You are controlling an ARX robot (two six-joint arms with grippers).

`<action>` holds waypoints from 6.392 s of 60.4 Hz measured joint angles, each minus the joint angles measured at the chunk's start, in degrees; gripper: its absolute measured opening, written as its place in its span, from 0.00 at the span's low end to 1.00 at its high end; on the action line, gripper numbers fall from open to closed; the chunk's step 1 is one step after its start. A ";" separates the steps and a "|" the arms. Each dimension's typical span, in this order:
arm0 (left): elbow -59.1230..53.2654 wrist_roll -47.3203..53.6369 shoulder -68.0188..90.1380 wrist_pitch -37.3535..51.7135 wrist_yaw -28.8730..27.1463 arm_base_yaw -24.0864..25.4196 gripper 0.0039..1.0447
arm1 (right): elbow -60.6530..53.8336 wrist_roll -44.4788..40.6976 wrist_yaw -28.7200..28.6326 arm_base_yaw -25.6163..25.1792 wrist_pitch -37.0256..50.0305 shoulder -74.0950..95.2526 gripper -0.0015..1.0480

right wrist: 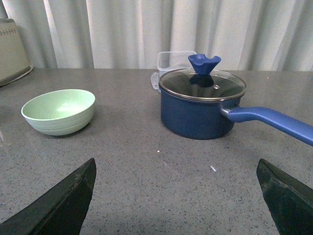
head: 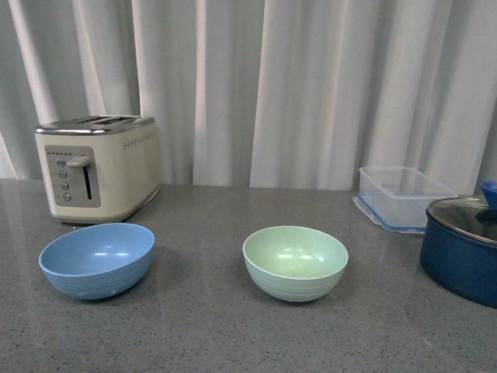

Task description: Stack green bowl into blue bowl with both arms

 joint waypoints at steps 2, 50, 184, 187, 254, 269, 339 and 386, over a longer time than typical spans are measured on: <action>1.70 0.50 2.78 0.02 0.96 0.31 0.94 | 0.00 0.00 0.00 0.00 0.00 0.00 0.90; 36.94 3.30 47.28 -2.73 2.16 -4.66 0.94 | 0.00 0.00 0.02 0.00 0.00 0.00 0.90; 55.36 -11.52 61.86 -9.88 -0.66 -17.27 0.03 | 0.00 0.00 0.02 0.00 0.00 0.00 0.90; 55.54 -11.52 62.25 -9.86 -0.66 -17.35 0.03 | 0.00 0.00 0.02 0.00 0.00 0.00 0.90; 55.41 -13.03 65.35 -7.54 3.21 -17.81 0.48 | 0.00 0.00 0.02 0.00 0.00 0.00 0.90; 47.45 -9.03 53.96 -3.45 -0.96 -16.66 0.89 | 0.00 0.00 0.02 0.00 0.00 0.00 0.90; -16.02 13.84 0.24 41.64 7.69 -9.68 0.03 | 0.00 0.00 0.02 0.00 0.00 0.00 0.90; -26.10 13.88 -21.53 31.36 11.08 -5.84 0.03 | 0.00 0.00 0.02 0.00 0.00 0.00 0.90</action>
